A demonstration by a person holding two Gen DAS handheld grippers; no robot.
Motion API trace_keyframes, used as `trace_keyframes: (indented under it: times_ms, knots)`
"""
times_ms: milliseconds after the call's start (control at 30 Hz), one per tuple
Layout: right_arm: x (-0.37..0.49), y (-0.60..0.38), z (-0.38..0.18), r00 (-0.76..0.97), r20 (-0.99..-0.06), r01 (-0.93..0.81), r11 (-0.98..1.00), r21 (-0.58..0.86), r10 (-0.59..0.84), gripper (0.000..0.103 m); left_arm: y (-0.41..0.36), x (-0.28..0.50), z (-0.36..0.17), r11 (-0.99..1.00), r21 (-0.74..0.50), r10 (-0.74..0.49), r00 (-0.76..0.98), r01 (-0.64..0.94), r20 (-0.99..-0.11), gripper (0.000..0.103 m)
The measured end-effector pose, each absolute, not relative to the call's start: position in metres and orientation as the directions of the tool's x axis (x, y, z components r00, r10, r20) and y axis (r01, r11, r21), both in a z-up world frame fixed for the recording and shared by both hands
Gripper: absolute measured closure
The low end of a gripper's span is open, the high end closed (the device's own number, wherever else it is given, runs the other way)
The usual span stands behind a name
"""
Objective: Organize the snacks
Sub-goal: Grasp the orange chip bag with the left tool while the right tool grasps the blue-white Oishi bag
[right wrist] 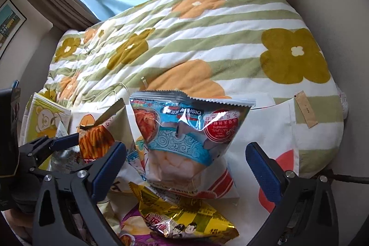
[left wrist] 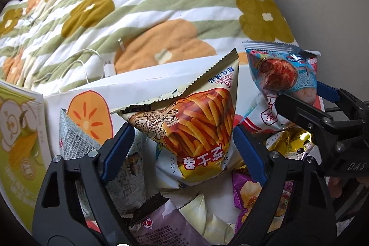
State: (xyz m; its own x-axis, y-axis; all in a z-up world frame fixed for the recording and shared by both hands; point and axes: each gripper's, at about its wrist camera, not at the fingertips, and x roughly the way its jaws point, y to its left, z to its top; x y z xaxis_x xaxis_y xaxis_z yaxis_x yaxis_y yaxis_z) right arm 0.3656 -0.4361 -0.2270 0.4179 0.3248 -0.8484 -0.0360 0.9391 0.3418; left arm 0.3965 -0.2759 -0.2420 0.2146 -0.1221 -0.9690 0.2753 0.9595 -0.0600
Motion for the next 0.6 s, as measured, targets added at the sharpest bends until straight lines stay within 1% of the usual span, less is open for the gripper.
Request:
trace_keyframes:
  times_ms: [67, 100, 133, 167, 233, 267, 333, 367, 433, 467, 533, 600]
  knots:
    - [0.366, -0.433, -0.231, 0.411, -0.853, -0.045, 0.942, 0.333, 0.321, 0.000, -0.279, 0.397, -0.244, 0.954, -0.044, -0.110, 0.208, 0.296, -0.972, 0.030]
    - [0.367, -0.432, -0.231, 0.410, -0.854, -0.047, 0.942, 0.332, 0.321, 0.000, -0.280, 0.397, -0.245, 0.951, -0.040, -0.106, 0.204, 0.305, -0.973, 0.038]
    - [0.367, -0.431, -0.233, 0.408, -0.854, -0.050, 0.942, 0.332, 0.323, 0.001, -0.282, 0.397, -0.245, 0.949, -0.033, -0.101, 0.204, 0.312, -0.974, 0.043]
    - [0.367, -0.430, -0.234, 0.403, -0.856, -0.053, 0.942, 0.332, 0.324, 0.002, -0.282, 0.397, -0.245, 0.948, -0.033, -0.101, 0.203, 0.318, -0.974, 0.045]
    - [0.368, -0.429, -0.237, 0.394, -0.859, -0.056, 0.942, 0.332, 0.326, 0.008, -0.282, 0.397, -0.244, 0.945, -0.047, -0.117, 0.199, 0.324, -0.973, 0.058]
    - [0.368, -0.429, -0.238, 0.391, -0.859, -0.056, 0.940, 0.337, 0.331, 0.010, -0.281, 0.397, -0.245, 0.944, -0.065, -0.132, 0.188, 0.323, -0.973, 0.058]
    - [0.368, -0.429, -0.241, 0.384, -0.861, -0.053, 0.939, 0.339, 0.332, 0.017, -0.280, 0.397, -0.244, 0.944, -0.067, -0.135, 0.192, 0.324, -0.972, 0.059]
    - [0.369, -0.429, -0.242, 0.381, -0.863, -0.052, 0.939, 0.339, 0.332, 0.019, -0.281, 0.397, -0.243, 0.943, -0.068, -0.136, 0.192, 0.325, -0.972, 0.060]
    - [0.369, -0.429, -0.243, 0.377, -0.863, -0.050, 0.938, 0.344, 0.336, 0.030, -0.280, 0.396, -0.242, 0.944, -0.067, -0.137, 0.199, 0.324, -0.970, 0.063]
    - [0.369, -0.429, -0.244, 0.374, -0.862, -0.051, 0.936, 0.348, 0.341, 0.031, -0.280, 0.396, -0.240, 0.944, -0.067, -0.138, 0.202, 0.324, -0.970, 0.064]
    - [0.368, -0.430, -0.244, 0.380, -0.859, -0.048, 0.934, 0.353, 0.344, 0.038, -0.280, 0.395, -0.238, 0.944, -0.072, -0.145, 0.206, 0.323, -0.968, 0.064]
    - [0.367, -0.430, -0.243, 0.385, -0.855, -0.048, 0.932, 0.358, 0.348, 0.041, -0.280, 0.393, -0.236, 0.943, -0.074, -0.148, 0.209, 0.324, -0.967, 0.064]
